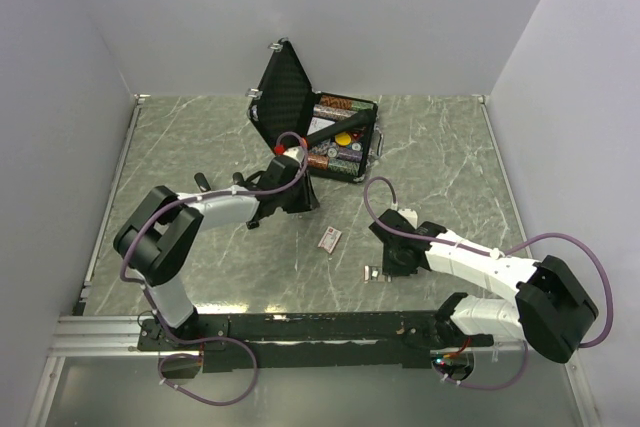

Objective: Unload the staples from the stapler

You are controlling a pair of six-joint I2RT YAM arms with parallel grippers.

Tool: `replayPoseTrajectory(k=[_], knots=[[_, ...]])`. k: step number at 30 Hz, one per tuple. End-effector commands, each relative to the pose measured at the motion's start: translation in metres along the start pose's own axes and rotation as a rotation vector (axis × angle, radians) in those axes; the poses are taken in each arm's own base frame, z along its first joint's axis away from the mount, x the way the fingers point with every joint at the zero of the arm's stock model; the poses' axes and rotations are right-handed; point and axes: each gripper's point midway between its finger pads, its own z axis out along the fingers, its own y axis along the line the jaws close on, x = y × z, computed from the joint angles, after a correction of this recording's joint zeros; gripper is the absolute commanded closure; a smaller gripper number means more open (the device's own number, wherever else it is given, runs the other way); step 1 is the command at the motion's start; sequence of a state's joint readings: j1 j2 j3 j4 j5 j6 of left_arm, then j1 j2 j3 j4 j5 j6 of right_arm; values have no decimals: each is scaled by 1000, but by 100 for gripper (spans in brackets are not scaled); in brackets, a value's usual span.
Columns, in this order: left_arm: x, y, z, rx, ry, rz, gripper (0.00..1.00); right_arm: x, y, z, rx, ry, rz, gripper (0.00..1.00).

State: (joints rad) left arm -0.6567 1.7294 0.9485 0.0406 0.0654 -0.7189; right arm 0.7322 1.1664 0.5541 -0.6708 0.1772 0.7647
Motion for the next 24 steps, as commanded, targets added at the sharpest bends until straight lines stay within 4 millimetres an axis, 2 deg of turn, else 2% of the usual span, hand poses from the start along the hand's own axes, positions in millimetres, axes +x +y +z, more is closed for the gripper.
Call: replayPoseTrajectory(k=[1, 6, 7, 13, 18, 24], knots=[[-4, -22, 5, 58, 6, 34, 61, -1, 2, 1, -16, -7, 9, 100], [12, -22, 7, 58, 45, 62, 62, 0, 3, 2, -24, -6, 12, 100], [15, -22, 7, 55, 47, 65, 62, 2, 3, 3, -25, -1, 12, 96], [27, -16, 4, 53, 66, 62, 61, -1, 6, 0, -46, -19, 27, 93], [30, -20, 4, 61, 65, 68, 60, -4, 8, -3, -64, -32, 31, 84], [29, -25, 2, 67, 63, 75, 59, 0, 12, 0, -85, -21, 34, 79]])
